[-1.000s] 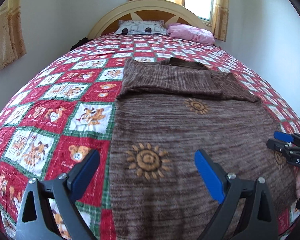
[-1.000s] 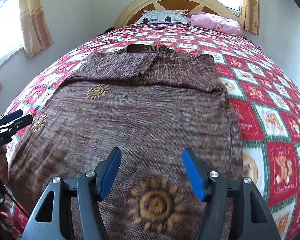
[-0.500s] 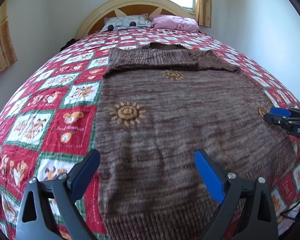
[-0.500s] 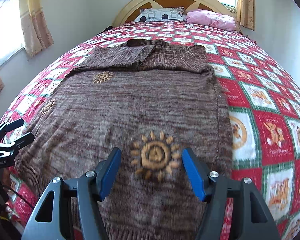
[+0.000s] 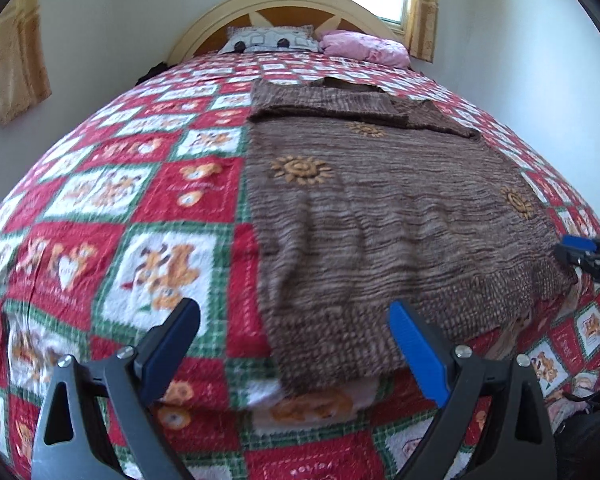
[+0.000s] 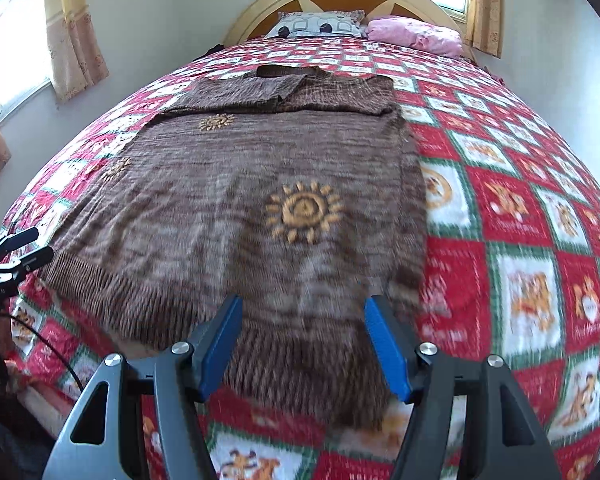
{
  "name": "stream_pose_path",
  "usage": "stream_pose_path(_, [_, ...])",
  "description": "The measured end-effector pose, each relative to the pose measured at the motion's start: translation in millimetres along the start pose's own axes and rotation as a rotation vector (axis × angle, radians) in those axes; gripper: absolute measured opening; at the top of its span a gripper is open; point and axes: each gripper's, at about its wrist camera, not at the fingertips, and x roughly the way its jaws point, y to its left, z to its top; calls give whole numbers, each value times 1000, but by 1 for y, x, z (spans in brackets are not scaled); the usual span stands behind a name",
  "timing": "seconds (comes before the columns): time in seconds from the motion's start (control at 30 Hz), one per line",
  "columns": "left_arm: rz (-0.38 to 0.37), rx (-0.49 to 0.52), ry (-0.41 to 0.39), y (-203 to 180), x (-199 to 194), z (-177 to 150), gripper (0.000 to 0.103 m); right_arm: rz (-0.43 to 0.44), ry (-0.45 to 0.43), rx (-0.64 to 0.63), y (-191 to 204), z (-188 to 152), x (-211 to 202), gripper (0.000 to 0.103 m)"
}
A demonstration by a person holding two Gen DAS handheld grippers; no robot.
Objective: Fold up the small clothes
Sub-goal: 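Move both open tools along the sweater to its ribbed hem, then grasp the ribbed hem with the left tool while the right tool grasps it too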
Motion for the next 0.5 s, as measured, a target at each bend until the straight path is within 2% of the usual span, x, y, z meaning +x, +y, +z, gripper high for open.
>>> stream_pose_path(0.1, [2,-40,8,11,1,-5,97,0,0,16,-6,-13,-5,64])
stream_pose_path(0.17, [-36,-85,35,16,6,-9,96,-5,0,16,-9,-19,-7,64])
stream_pose_path(0.23, [-39,-89,18,13,4,-12,94,-11,-13,28,-15,-22,-11,64])
stream_pose_path(0.33, [-49,-60,19,4,2,-13,71,-11,-27,58,-26,-25,-15,64])
stream_pose_path(0.4, [-82,-64,18,1,2,-14,66,-14,-25,80,-33,-26,-14,64])
stream_pose_path(0.5, [-82,-74,17,1,1,-16,64,-7,-18,111,-41,-28,-12,64])
